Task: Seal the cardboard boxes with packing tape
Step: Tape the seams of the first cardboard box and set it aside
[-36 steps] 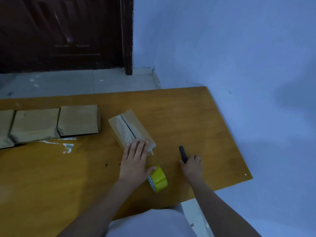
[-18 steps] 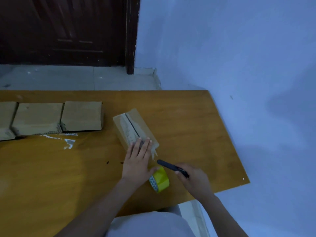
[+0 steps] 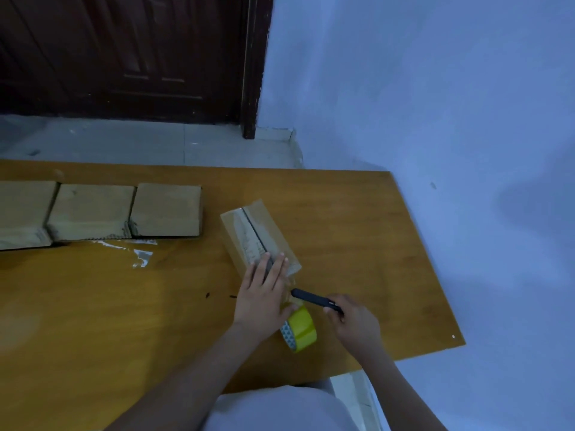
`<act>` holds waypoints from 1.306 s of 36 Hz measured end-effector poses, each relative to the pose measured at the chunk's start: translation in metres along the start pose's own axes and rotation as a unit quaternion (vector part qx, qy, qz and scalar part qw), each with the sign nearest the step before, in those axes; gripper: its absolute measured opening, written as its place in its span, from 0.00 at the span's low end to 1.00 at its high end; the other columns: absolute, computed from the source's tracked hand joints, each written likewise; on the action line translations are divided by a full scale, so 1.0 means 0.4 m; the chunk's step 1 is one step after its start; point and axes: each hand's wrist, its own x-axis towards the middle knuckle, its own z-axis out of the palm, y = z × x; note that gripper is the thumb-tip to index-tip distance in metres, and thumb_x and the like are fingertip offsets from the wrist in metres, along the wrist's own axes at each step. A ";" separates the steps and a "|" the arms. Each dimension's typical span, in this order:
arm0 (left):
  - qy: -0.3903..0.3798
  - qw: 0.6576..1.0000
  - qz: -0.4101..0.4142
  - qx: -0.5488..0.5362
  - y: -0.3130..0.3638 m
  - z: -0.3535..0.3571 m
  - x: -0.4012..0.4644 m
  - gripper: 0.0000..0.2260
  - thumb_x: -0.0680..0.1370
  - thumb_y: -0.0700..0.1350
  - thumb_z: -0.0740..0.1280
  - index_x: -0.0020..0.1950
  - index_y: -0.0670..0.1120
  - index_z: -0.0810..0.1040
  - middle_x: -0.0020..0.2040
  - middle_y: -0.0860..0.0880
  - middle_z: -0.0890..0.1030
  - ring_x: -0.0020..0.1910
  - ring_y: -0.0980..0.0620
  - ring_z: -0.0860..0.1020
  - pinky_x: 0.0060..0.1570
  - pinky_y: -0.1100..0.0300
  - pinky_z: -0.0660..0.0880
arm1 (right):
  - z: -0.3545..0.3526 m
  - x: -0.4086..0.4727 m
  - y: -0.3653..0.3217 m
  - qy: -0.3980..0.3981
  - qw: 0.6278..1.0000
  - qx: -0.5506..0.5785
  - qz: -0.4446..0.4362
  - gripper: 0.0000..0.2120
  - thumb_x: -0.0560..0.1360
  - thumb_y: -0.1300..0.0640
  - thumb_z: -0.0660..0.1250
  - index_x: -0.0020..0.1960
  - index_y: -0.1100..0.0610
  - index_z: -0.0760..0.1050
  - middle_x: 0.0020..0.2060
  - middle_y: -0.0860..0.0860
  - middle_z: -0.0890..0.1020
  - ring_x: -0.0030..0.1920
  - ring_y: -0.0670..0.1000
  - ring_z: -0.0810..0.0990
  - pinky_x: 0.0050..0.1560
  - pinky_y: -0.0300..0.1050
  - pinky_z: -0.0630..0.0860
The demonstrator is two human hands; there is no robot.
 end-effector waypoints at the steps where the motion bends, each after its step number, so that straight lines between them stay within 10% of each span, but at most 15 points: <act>1: 0.000 1.000 0.000 -0.002 0.000 0.001 0.000 0.44 0.66 0.68 0.70 0.73 0.41 0.68 0.72 0.45 0.69 0.72 0.42 0.61 0.70 0.46 0.55 | 0.008 0.000 0.008 0.005 1.000 0.003 0.016 0.13 0.80 0.48 0.59 0.59 0.51 0.75 0.44 0.48 0.79 0.39 0.49 0.77 0.31 0.42 0.69; 11: -0.008 1.000 -0.004 0.001 -0.001 0.002 -0.001 0.44 0.67 0.70 0.64 0.74 0.42 0.66 0.73 0.45 0.68 0.72 0.43 0.61 0.69 0.45 0.55 | 0.062 0.051 0.061 0.025 0.984 0.057 0.169 0.11 0.81 0.50 0.57 0.55 0.55 0.75 0.34 0.49 0.76 0.31 0.49 0.74 0.27 0.40 0.65; 15: -0.011 1.000 -0.008 -0.011 0.001 0.001 -0.001 0.44 0.67 0.69 0.61 0.74 0.41 0.63 0.72 0.44 0.68 0.72 0.42 0.62 0.69 0.45 0.56 | 0.109 0.081 0.053 0.008 0.982 0.041 0.186 0.14 0.81 0.49 0.55 0.58 0.56 0.75 0.50 0.52 0.77 0.46 0.52 0.76 0.44 0.48 0.75; 20: -0.016 1.000 -0.004 0.010 0.003 0.001 -0.001 0.46 0.66 0.70 0.67 0.74 0.41 0.65 0.72 0.44 0.68 0.72 0.42 0.61 0.69 0.45 0.56 | 0.137 0.087 0.005 0.065 0.973 0.049 0.215 0.20 0.81 0.48 0.54 0.67 0.57 0.69 0.68 0.54 0.66 0.68 0.57 0.63 0.65 0.53 0.63; 27: -0.027 0.999 -0.008 0.016 0.005 0.000 -0.001 0.44 0.68 0.68 0.68 0.75 0.41 0.64 0.73 0.44 0.67 0.73 0.42 0.61 0.69 0.45 0.56 | 0.127 0.057 -0.079 -0.049 0.873 0.468 0.127 0.08 0.77 0.60 0.65 0.53 0.63 0.76 0.52 0.52 0.74 0.59 0.53 0.74 0.60 0.46 0.70; 38: -0.039 0.994 -0.039 -0.096 -0.006 -0.031 0.013 0.32 0.75 0.63 0.51 0.75 0.48 0.65 0.75 0.52 0.64 0.75 0.49 0.60 0.72 0.55 0.46 | 0.134 0.044 -0.089 -0.066 0.873 0.475 0.094 0.03 0.76 0.59 0.67 0.46 0.57 0.80 0.50 0.55 0.81 0.55 0.53 0.78 0.59 0.48 0.72; 47: 0.065 0.998 0.011 -0.022 -0.032 -0.018 0.051 0.20 0.77 0.54 0.56 0.59 0.49 0.82 0.61 0.51 0.80 0.59 0.50 0.70 0.55 0.52 0.63 | 0.123 0.025 -0.100 -0.049 0.879 0.464 0.099 0.03 0.75 0.58 0.69 0.44 0.54 0.81 0.47 0.51 0.82 0.50 0.46 0.80 0.54 0.43 0.73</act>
